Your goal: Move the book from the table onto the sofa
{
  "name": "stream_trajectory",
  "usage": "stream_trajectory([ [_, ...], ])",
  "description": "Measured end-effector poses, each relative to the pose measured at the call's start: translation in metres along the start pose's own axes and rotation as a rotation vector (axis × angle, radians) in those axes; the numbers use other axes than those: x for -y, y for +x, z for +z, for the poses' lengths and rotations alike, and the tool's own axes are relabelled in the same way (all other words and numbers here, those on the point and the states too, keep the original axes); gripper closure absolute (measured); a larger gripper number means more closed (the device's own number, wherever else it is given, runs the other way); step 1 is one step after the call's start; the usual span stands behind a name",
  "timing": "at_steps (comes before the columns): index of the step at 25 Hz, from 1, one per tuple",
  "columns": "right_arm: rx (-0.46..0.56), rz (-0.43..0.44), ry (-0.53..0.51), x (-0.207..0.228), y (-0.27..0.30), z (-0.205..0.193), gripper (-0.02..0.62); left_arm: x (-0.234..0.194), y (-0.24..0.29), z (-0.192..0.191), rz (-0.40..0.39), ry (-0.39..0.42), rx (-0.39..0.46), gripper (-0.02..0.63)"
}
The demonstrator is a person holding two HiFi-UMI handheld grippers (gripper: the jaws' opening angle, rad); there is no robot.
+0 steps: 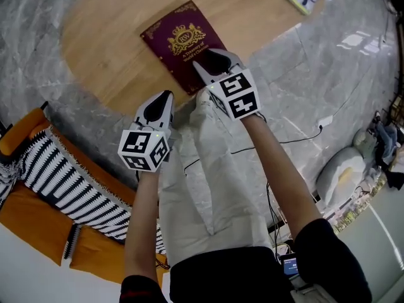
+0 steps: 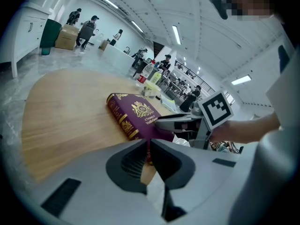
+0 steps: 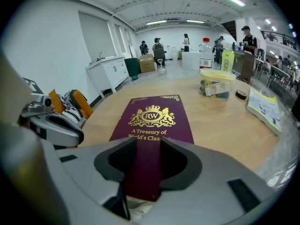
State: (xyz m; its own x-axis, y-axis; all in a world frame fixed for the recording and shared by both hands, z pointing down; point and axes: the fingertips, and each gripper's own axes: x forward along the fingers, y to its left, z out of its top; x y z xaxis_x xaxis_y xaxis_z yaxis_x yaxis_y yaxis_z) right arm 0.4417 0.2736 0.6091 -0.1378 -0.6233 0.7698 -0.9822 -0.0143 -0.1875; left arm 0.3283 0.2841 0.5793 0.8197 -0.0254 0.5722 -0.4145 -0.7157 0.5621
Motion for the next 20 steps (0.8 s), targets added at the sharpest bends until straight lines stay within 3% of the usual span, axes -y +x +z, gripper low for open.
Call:
stream_trajectory([
  [20, -0.040, 0.149, -0.144, -0.093, 0.030, 0.010, 0.434, -0.035, -0.044, -0.017, 0.062, -0.079, 0.054, 0.588],
])
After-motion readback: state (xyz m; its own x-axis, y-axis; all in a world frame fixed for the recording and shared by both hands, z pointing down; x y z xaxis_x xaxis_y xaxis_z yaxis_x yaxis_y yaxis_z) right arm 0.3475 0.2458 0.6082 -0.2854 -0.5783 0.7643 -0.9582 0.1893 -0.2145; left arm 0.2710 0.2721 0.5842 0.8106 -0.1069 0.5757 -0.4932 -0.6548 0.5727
